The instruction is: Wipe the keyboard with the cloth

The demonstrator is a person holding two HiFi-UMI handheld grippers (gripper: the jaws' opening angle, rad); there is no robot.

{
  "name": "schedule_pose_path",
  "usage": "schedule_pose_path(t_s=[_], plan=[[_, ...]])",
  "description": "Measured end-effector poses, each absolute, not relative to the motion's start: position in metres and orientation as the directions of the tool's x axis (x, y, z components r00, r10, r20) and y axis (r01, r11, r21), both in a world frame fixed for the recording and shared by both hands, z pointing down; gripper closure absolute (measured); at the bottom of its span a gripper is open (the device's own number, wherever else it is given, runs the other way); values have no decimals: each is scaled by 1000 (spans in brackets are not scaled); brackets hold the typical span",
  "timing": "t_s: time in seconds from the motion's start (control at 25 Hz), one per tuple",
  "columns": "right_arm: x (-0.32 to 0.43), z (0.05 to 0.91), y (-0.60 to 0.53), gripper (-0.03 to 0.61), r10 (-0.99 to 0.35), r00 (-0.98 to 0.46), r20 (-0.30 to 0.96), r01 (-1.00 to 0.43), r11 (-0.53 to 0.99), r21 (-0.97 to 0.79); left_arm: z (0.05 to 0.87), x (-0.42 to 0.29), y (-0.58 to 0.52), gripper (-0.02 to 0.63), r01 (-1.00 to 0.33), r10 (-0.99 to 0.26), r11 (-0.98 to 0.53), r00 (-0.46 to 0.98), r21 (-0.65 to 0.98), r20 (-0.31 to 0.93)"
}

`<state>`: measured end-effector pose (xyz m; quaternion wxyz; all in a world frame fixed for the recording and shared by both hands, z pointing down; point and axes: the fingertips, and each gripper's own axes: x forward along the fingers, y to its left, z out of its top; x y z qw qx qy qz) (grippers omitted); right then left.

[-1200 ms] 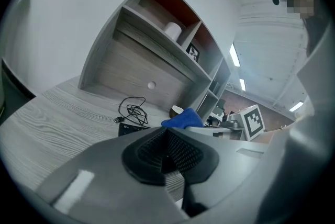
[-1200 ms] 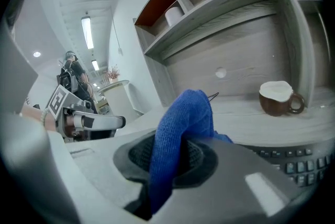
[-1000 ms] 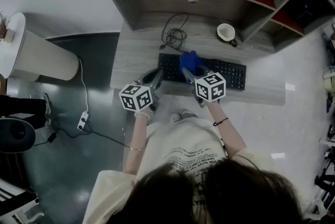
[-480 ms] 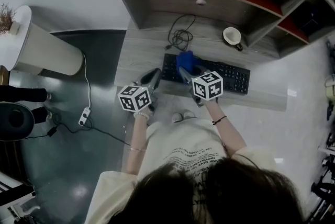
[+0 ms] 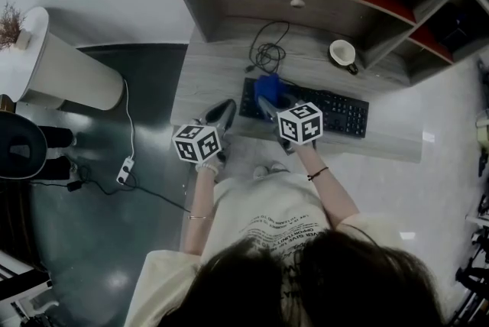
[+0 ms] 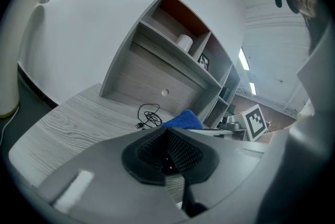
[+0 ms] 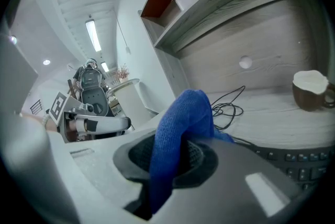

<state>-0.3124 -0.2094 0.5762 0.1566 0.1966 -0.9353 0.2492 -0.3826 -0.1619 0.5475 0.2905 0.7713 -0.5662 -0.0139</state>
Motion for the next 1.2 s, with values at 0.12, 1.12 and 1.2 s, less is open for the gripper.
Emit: schedule_pose_path(t_s=[0.12,1.12,1.2], plan=[[-319,576,-207,520,-287,-877,386,-441,800,-408,547,-387,-160,626,-868,-884,-190,355,459,305],[-349,570,-191,520,-225,-920,322,-360,809,-465,542,-399,-144,626,-897,-905,-155,297,413,305],[-349,568,-190,520,-213,-926,312,-346,811,-472,541,-396,-144,626,-900,-906,-154,294,408,305]])
